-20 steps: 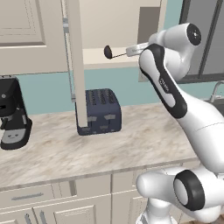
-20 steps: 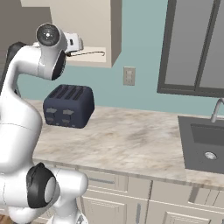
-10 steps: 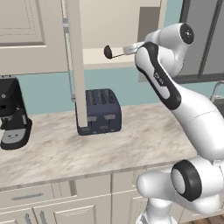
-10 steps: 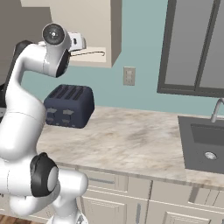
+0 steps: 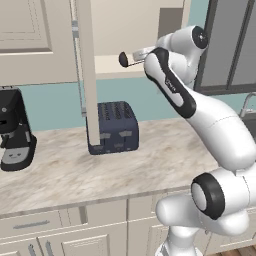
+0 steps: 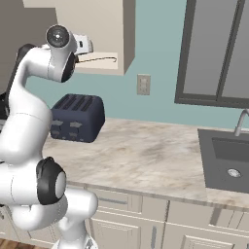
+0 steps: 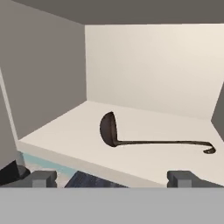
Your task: Open the cabinet and move the ladle to the pot. Then close the cabinet.
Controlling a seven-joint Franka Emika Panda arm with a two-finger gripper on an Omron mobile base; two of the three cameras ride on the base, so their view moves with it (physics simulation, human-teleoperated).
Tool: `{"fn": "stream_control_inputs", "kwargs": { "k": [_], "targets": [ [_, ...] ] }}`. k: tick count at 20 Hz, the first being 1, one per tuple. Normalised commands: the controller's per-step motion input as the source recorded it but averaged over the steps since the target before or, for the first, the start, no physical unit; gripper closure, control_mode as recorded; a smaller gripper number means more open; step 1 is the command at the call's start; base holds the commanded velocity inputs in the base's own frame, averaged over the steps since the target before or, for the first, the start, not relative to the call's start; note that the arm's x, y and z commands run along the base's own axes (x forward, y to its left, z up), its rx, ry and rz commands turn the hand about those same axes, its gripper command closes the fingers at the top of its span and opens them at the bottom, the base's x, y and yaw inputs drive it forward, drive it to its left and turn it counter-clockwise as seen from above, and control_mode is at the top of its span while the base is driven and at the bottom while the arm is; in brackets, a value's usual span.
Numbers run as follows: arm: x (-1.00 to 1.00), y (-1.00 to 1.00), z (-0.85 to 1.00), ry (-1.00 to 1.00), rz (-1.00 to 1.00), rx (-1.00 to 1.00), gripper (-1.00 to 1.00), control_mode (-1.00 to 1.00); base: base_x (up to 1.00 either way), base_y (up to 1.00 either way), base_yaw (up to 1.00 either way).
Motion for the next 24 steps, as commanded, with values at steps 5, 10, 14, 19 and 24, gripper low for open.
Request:
{"fn": "stream_control_inputs", "kwargs": {
  "k": [5, 10, 14, 19, 24],
  "targets": [
    [0.26, 0.12, 0.00, 0.00, -0.04, 0.00, -1.00, -1.00, 0.00, 0.00, 0.00],
    [0.24, 0.12, -0.01, 0.00, -0.05, 0.00, -1.00, -1.00, 0.00, 0.00, 0.00],
    [0.25, 0.10, 0.00, 0.00, -0.08, 0.00, -1.00, -1.00, 0.00, 0.00, 0.00],
    [0.15, 0.10, 0.00, 0.00, -0.05, 0.01, -1.00, -1.00, 0.00, 0.00, 0.00],
    [0.00, 0.00, 0.00, 0.01, 0.00, 0.10, -1.00, -1.00, 0.00, 0.00, 0.00]
  ]
}}
